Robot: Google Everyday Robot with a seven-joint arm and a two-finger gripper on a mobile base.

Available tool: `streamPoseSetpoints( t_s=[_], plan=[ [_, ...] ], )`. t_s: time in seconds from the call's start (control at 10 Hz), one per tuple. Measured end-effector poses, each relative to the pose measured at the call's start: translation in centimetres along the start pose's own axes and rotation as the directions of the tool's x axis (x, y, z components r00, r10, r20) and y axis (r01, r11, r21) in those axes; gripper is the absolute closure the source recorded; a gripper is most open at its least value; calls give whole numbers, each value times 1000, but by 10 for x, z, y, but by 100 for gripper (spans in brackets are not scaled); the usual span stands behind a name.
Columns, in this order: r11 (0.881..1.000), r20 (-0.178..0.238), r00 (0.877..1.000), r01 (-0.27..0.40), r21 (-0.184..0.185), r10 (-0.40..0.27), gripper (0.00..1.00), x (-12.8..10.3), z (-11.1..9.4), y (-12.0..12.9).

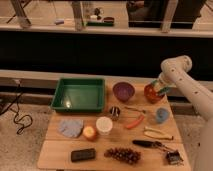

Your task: Wipe red bowl with sponge

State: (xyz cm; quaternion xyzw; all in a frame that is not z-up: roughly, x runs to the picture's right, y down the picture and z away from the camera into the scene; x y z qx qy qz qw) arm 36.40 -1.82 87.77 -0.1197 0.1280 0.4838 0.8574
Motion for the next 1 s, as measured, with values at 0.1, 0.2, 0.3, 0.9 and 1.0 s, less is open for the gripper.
streamPoseSetpoints(
  t_s=[0.1, 0.2, 0.3, 0.9, 1.0],
  plan=[
    [1000, 0, 1000, 0, 0, 0, 23, 0, 0, 0],
    [1000, 0, 1000, 0, 0, 0, 20, 0, 0, 0],
    [1000, -1, 1000, -1, 1, 1, 20, 1, 0, -1],
    [1000, -1, 1000, -2, 1, 2, 20, 2, 0, -1],
    [1000, -1, 1000, -2, 1, 2, 20, 2, 0, -1]
  ],
)
